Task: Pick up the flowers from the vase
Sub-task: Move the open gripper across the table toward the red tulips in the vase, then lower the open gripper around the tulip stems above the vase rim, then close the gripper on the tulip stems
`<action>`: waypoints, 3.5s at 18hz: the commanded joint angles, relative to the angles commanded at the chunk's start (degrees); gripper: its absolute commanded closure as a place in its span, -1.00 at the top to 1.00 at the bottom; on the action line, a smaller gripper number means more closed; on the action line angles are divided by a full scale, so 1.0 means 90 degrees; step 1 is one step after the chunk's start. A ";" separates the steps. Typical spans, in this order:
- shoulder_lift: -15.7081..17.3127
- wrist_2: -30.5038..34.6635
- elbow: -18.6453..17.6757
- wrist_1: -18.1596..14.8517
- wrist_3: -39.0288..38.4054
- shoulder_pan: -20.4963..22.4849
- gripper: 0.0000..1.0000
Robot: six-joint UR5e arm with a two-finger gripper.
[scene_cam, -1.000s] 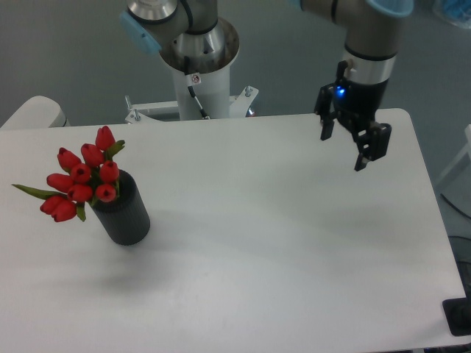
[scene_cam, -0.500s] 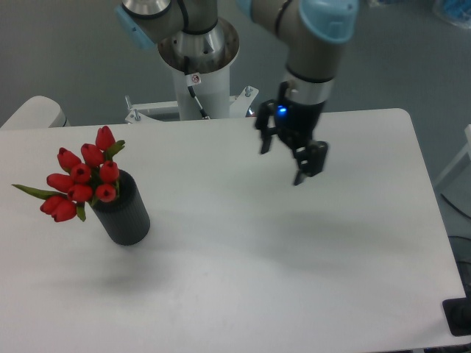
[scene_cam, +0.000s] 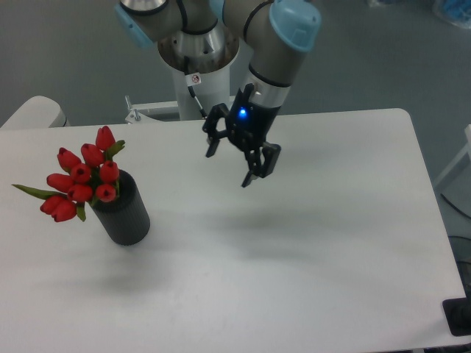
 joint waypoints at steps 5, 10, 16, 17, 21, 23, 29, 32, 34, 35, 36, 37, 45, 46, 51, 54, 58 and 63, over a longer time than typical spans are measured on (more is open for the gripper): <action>0.0205 -0.0871 -0.0401 0.0020 -0.0147 -0.0292 1.00; 0.0186 -0.1126 -0.0450 0.0157 -0.0137 -0.0790 1.00; 0.0098 -0.1136 -0.0664 0.0605 -0.0176 -0.1094 1.00; 0.0088 -0.1136 -0.0732 0.0674 -0.0176 -0.1094 1.00; -0.0048 -0.1184 -0.0714 0.0957 -0.0186 -0.1269 1.00; -0.0117 -0.1233 -0.0694 0.0996 -0.0215 -0.1279 1.00; -0.0254 -0.1243 -0.0782 0.1465 -0.0498 -0.1426 1.00; -0.0351 -0.1243 -0.0714 0.1485 -0.0624 -0.1494 1.00; -0.0352 -0.1243 -0.0733 0.1495 -0.0742 -0.1572 1.00; -0.0342 -0.1243 -0.0743 0.1495 -0.0829 -0.1601 1.00; -0.0322 -0.1243 -0.0733 0.1495 -0.0917 -0.1631 1.00; -0.0322 -0.1234 -0.0743 0.1495 -0.0957 -0.1641 1.00; -0.0420 -0.1253 -0.0694 0.1543 -0.1191 -0.1758 1.00; -0.0420 -0.1311 -0.0684 0.1543 -0.1211 -0.1758 1.00; -0.0469 -0.1390 -0.0674 0.1582 -0.1231 -0.1768 1.00; -0.0527 -0.1409 -0.0674 0.1592 -0.1231 -0.1875 1.00; -0.0596 -0.1555 -0.0626 0.1592 -0.1231 -0.1885 0.98; -0.0654 -0.1702 -0.0557 0.1592 -0.1231 -0.1856 0.51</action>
